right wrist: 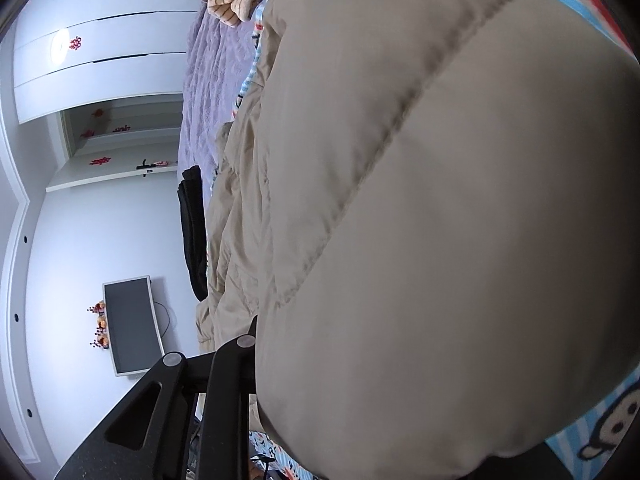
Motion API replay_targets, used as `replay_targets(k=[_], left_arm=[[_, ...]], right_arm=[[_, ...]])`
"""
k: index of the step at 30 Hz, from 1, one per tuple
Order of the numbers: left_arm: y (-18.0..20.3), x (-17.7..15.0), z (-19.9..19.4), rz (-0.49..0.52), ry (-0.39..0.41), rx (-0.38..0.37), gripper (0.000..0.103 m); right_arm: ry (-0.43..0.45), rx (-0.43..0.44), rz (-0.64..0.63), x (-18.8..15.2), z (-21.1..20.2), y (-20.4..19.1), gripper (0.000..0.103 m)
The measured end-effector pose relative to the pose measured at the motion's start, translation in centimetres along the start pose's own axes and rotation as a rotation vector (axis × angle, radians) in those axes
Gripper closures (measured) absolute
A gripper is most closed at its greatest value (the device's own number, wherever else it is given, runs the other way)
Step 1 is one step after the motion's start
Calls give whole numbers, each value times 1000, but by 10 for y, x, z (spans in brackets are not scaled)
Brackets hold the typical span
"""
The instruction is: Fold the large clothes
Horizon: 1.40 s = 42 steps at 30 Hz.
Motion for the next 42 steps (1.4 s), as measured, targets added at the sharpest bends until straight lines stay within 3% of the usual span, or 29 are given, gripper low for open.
replay_targets(k=[3,8,19,22,26,30,35,42], left_arm=[[-2,-20,-14,-10,-37,-34,82],[-5,-58,-35,-27,-76,-30,82],[-17,-137,-41,-63,-175,114,80],[-20,-139,-44,-80,-179,151,75],[-26,-137,-58,-93,-169,231,56],[-35,-139,-73,-137,-148,270,56],[-32,-137,-90,-115,-115,457,48],[-21,-135,-120,-109,-63,521,48]], right_arm=[[1,-15,18,-17,-10,8,78],[-21,-60,36,-33,-37,21,78],[-95,-131,46,-55,-62,53,77],[-117,-159,57,-51,-48,51,73],[-131,-194,72,-50,-47,44,62],[-148,-245,46,-48,-54,42,58],[-161,-342,-42,-48,-55,21,53],[-196,-392,-181,-59,-68,6,50]])
Point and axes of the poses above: each gripper's, at about its wrist camera, not at the fingertips, and z roughly the way its jaws point, y to its right, x to its top, the point moved 3 cm from there along z, roughly the way its jaws point, and after that the axes turned 10 degrees about -x, right-handed, at the moved point
